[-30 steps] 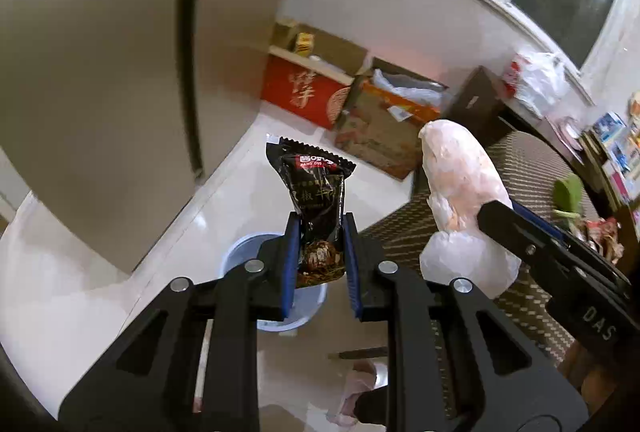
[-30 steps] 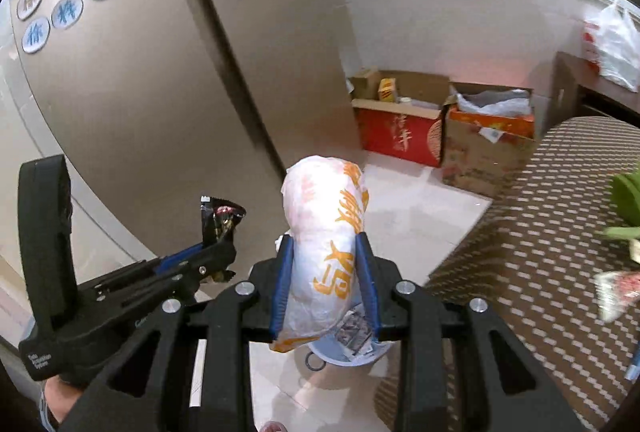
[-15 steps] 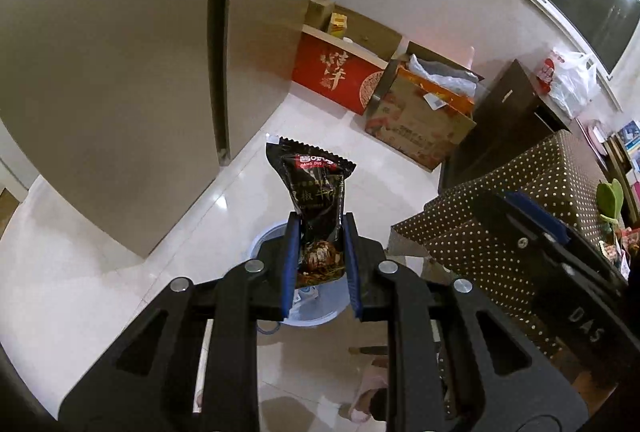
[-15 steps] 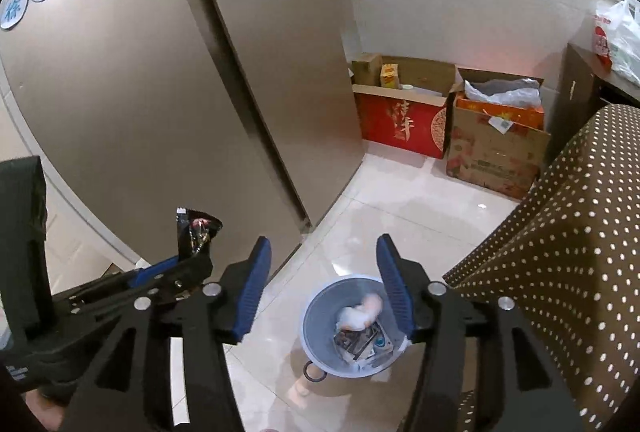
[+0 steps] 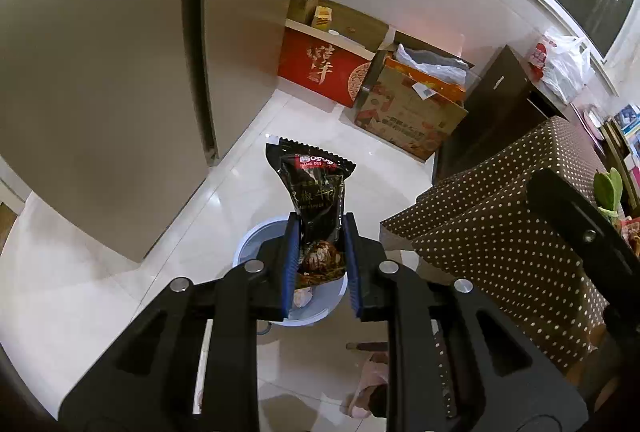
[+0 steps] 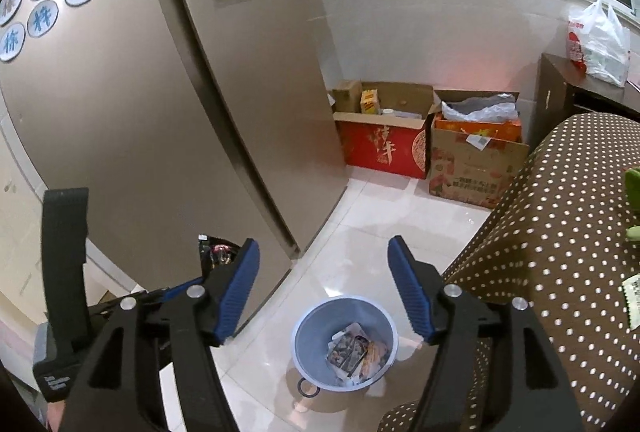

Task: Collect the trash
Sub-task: 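Open the right tool to drop the bread bag while the left tool releases the wrapper, then move both tools back over the table, then grasp the blue-white toothpaste tube with the left tool while the right tool grasps the white bottle, then carry the tube and bottle with both tools over the blue bin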

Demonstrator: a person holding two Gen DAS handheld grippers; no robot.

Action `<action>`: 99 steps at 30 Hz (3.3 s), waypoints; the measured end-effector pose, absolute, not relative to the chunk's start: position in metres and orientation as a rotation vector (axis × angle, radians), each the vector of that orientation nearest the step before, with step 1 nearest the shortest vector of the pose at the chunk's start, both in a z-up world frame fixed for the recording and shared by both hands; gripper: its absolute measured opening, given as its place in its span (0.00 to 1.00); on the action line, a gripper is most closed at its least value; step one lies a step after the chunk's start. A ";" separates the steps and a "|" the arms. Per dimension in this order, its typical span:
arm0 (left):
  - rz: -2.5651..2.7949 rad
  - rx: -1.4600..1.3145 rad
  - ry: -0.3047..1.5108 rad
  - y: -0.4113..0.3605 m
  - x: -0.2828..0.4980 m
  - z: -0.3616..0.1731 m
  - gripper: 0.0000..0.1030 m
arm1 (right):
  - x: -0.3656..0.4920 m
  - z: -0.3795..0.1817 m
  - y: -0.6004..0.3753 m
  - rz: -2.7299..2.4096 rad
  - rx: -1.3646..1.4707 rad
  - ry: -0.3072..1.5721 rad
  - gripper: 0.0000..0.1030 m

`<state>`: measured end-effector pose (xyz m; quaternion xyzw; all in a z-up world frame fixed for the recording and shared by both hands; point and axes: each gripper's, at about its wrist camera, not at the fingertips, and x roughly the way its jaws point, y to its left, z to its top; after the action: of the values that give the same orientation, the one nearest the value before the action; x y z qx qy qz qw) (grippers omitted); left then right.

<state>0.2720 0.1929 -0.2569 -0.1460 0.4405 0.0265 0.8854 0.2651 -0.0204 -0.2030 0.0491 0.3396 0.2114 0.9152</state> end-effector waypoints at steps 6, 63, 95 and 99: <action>0.079 -0.294 0.915 0.186 0.286 -0.251 0.42 | 0.264 -0.196 -0.034 0.425 0.128 0.680 0.65; -0.429 0.087 0.956 -0.194 0.253 -0.204 0.31 | 0.187 -0.214 -0.383 0.019 0.247 0.833 0.24; -0.176 -0.053 0.663 0.017 0.193 -0.129 0.12 | 0.183 -0.136 -0.163 0.453 0.146 0.691 0.23; -0.092 -0.098 0.684 0.069 0.193 -0.141 0.12 | 0.196 -0.150 -0.107 0.530 0.123 0.736 0.23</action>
<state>0.1932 0.0690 -0.1408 -0.0479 0.3351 -0.0449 0.9399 0.1957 -0.1067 -0.1498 0.0592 0.3555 0.2559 0.8970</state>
